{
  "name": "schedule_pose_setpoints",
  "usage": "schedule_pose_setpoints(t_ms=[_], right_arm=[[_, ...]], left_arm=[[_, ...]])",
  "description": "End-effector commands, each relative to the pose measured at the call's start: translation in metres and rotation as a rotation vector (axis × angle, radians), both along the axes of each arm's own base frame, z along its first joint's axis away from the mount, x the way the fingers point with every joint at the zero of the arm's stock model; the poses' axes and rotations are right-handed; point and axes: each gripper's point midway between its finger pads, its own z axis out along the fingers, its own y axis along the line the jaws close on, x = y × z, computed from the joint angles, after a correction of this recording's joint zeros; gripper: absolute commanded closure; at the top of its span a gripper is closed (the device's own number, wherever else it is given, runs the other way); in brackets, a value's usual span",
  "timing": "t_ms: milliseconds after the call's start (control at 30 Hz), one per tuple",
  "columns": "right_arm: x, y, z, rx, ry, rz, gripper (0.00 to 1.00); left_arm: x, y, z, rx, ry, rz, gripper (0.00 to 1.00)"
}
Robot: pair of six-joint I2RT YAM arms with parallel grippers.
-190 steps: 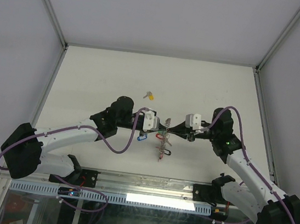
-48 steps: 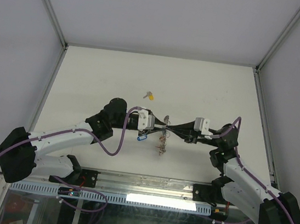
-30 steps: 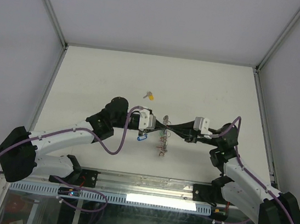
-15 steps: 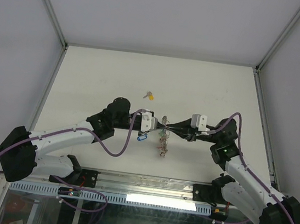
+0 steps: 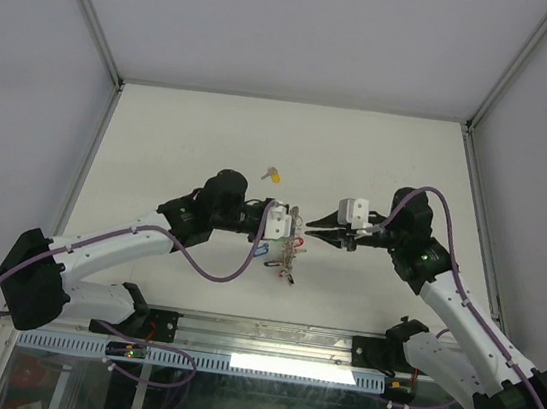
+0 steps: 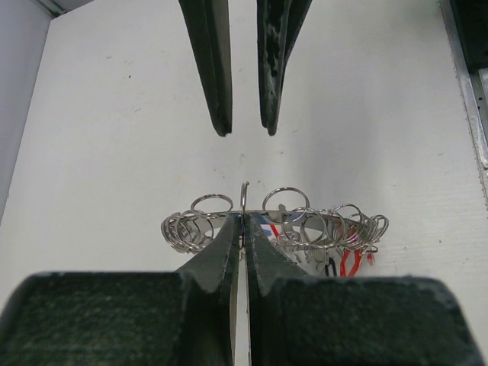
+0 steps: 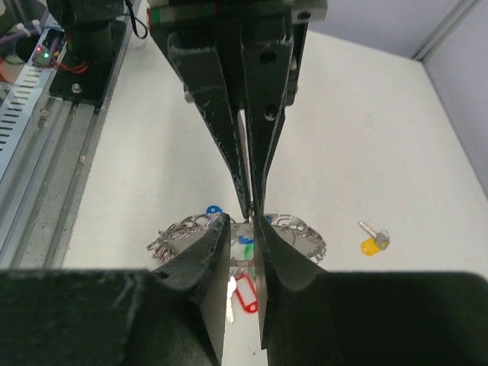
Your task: Put the keys on the keyring
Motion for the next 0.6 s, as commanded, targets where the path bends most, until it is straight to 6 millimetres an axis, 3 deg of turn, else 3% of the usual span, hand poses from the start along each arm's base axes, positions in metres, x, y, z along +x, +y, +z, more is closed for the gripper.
schedule_pose_setpoints(t_ms=[0,567], right_arm=[[0.005,-0.002,-0.008,-0.064,0.031,-0.011,0.79],[0.033,0.01,-0.022,0.006,0.093,-0.102,0.79]], left_arm=[[0.014,-0.004,0.032,0.002,-0.092,-0.001,1.0],[0.025,0.009,0.025,0.267,-0.073,0.028,1.0]])
